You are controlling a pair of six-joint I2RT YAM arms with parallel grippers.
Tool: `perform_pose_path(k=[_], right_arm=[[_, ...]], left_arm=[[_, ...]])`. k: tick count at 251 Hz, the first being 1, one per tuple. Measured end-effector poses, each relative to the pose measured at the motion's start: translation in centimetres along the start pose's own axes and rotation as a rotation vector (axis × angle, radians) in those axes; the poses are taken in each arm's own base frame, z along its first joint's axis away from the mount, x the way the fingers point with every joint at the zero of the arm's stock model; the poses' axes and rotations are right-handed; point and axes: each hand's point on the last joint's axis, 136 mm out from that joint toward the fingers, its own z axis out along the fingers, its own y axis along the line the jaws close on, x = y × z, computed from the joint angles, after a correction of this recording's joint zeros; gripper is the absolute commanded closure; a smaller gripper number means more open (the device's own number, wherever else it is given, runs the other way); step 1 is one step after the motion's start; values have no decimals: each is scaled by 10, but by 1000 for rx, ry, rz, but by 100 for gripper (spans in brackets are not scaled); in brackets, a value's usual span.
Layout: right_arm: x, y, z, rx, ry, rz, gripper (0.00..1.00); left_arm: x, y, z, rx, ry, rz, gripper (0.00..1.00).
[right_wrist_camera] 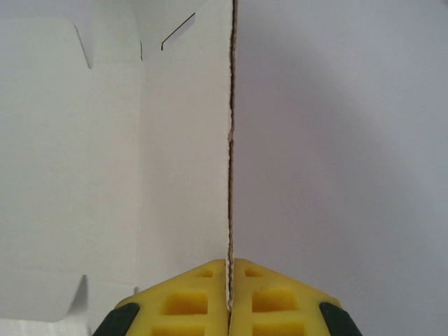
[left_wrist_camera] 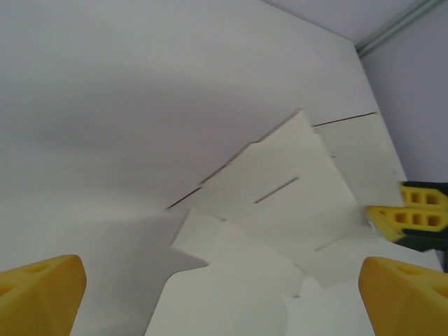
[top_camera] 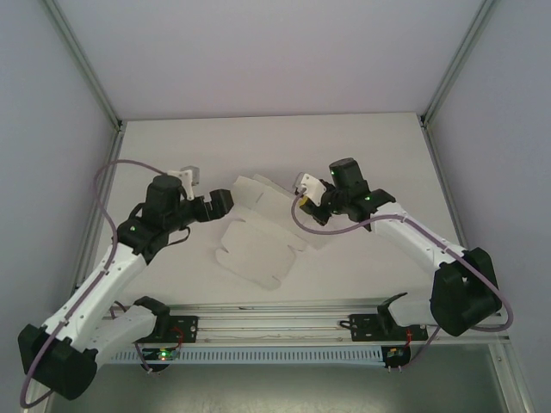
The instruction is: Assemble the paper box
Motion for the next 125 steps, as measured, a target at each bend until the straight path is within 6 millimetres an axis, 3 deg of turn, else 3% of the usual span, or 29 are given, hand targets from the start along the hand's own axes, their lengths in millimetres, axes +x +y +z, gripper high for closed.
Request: perform_pose_path(k=[63, 125], right_arm=[[-3, -15, 9, 110, 35, -215, 100], [-7, -13, 19, 168, 24, -367, 100]], left_arm=[[-42, -12, 8, -35, -51, 38, 0], [-40, -1, 17, -84, -31, 35, 0]])
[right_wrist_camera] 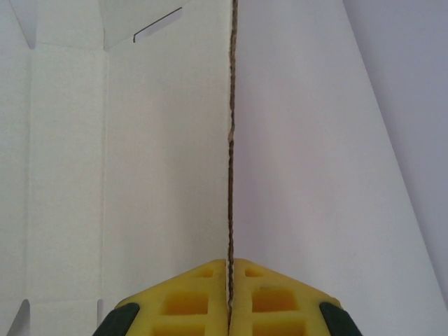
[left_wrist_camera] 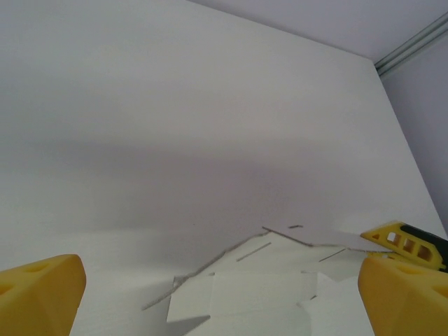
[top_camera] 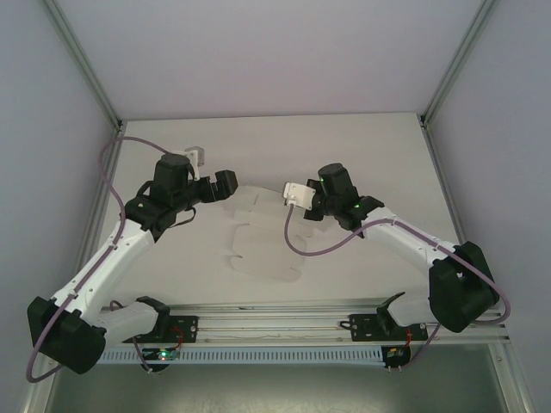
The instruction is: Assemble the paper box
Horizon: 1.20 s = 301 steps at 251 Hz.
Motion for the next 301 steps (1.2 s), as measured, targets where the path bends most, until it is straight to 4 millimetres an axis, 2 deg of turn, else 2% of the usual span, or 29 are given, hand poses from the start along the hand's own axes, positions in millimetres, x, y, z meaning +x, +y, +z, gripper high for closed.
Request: perform_pose_path(k=[39, 90, 108, 165, 183, 211, 233, 267, 301], right_arm=[[-6, -2, -1, 9, -21, -33, 100], [-11, -2, -5, 8, -40, -47, 100], [-11, 0, -6, -4, -34, -47, 100], [-16, 0, -9, -29, -39, -48, 100], [-17, 2, -10, -43, -45, -47, 100], [-19, 4, -12, -67, -45, -44, 100], [-21, 5, -14, -79, -52, -45, 100], [-23, 8, -15, -98, -58, -42, 100], [-23, 11, -16, -116, -55, -37, 100]], left_arm=[[-2, 4, 2, -24, -6, 15, 0], [1, 6, 15, -28, 31, 56, 0], [3, -3, 13, 24, 45, 127, 0], [8, -63, -14, 321, 84, 517, 0], [5, -71, -16, 351, 94, 602, 0], [6, -71, -9, 362, 140, 693, 0], [14, -71, 2, 366, 213, 751, 8], [31, -73, 20, 386, 329, 834, 32], [44, -67, 27, 395, 392, 863, 36]])
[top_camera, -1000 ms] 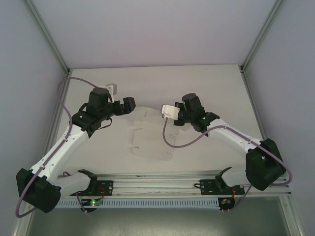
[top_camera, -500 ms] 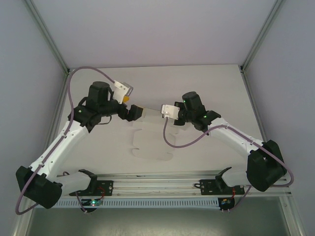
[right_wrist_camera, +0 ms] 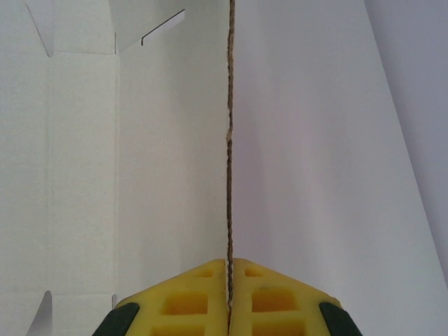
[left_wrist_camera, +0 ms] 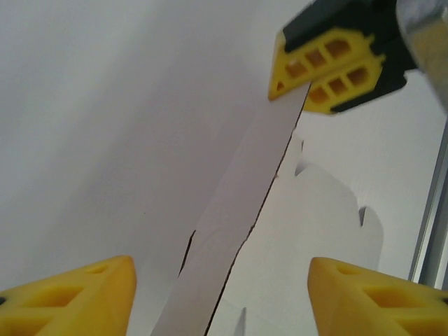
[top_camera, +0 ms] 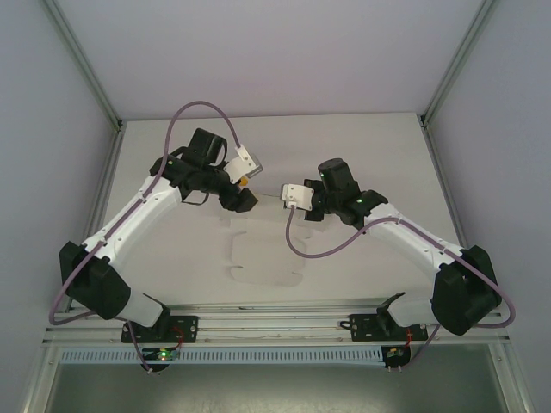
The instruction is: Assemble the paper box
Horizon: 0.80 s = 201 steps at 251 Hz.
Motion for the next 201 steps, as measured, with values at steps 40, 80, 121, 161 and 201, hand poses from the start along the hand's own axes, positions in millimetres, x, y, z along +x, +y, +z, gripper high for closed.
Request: perform_pose_path(k=[40, 80, 121, 161, 201], right_arm=[[-1, 1, -1, -11, -4, 4, 100], [-3, 3, -2, -25, -12, 7, 100], [-5, 1, -4, -27, -7, 15, 100], [-4, -4, -5, -10, 12, 35, 100], [-1, -10, -4, 10, 36, 59, 100]], left_arm=[[5, 2, 0, -12, 24, 29, 54], [0, 3, 2, -23, 35, 43, 70], [-1, -2, 6, -25, 47, 63, 74], [-4, -1, 10, -70, 58, 72, 88], [-10, 6, 13, -157, 63, 88, 99]])
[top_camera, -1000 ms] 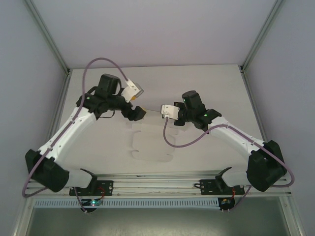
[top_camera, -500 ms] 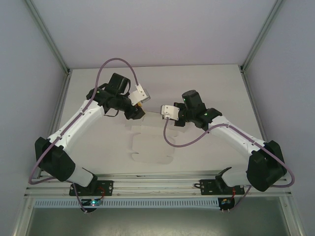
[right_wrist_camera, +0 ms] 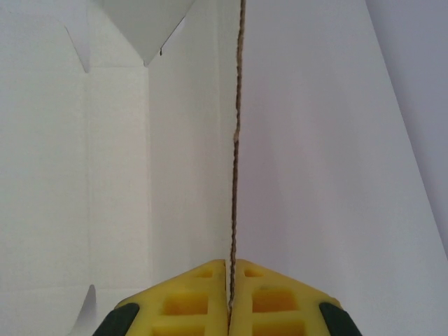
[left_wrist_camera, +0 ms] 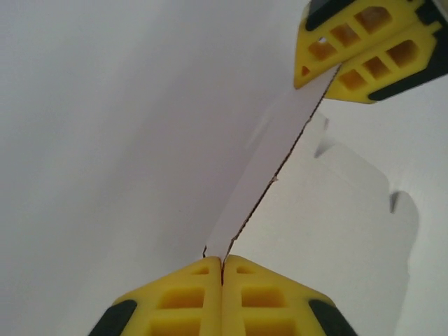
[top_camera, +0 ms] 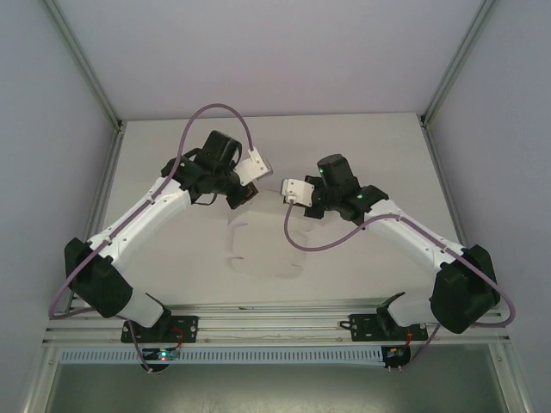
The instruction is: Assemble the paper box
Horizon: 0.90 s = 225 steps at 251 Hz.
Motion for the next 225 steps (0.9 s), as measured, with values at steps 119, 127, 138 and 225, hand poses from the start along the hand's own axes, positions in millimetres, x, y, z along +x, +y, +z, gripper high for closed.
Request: perform_pose_path(k=[119, 127, 138, 225], right_arm=[[1, -29, 10, 125, 102, 141, 100], [0, -31, 10, 141, 108, 153, 100], [-2, -34, 10, 165, 120, 169, 100], [-6, -52, 11, 272, 157, 279, 100]], left_arm=[[-35, 48, 23, -320, 54, -120, 100], [-40, 52, 24, -343, 52, -152, 100], [-46, 57, 26, -361, 46, -198, 100], [-60, 71, 27, -416, 28, -484, 90]])
